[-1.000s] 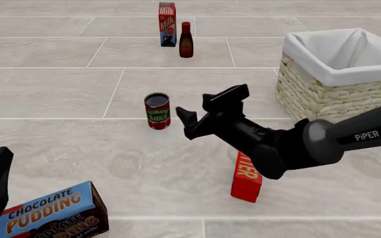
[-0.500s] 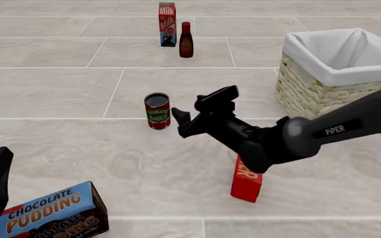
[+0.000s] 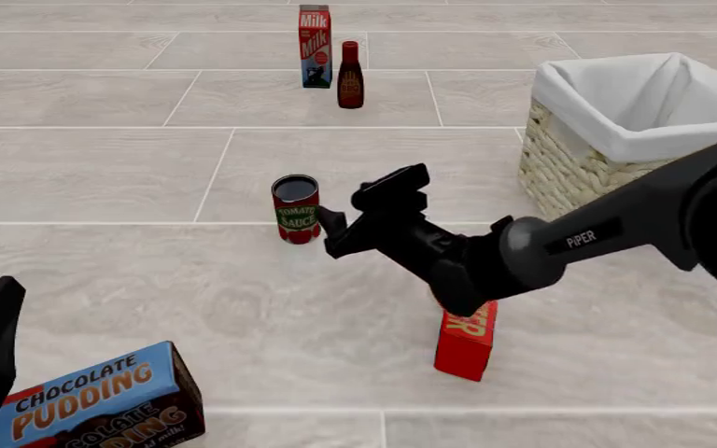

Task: Pick the tomato sauce and place it in the basket.

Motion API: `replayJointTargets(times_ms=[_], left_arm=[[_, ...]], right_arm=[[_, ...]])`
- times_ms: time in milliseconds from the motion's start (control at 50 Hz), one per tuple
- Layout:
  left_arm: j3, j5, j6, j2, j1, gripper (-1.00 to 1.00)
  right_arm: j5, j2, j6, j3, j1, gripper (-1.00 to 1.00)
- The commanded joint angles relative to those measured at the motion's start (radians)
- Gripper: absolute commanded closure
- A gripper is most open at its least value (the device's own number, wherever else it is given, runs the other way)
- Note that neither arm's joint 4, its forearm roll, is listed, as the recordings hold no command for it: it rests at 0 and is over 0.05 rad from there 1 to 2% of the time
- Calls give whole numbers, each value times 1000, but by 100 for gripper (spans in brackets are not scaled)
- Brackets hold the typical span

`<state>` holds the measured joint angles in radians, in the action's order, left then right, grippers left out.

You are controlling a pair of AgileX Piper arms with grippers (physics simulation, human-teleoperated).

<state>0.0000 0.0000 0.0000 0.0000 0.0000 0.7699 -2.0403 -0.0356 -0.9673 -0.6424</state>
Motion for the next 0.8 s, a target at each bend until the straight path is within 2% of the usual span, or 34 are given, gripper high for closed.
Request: replayJointTargets(times_ms=[20, 520, 800], left_arm=[[0, 0, 0, 0, 0, -100], [0, 0, 0, 0, 0, -100], [0, 0, 0, 0, 0, -100]], right_arm=[[-15, -52, -5, -52, 5, -100], [-68, -129, -21, -145, -9, -100], [-76, -150, -11, -166, -15, -100]])
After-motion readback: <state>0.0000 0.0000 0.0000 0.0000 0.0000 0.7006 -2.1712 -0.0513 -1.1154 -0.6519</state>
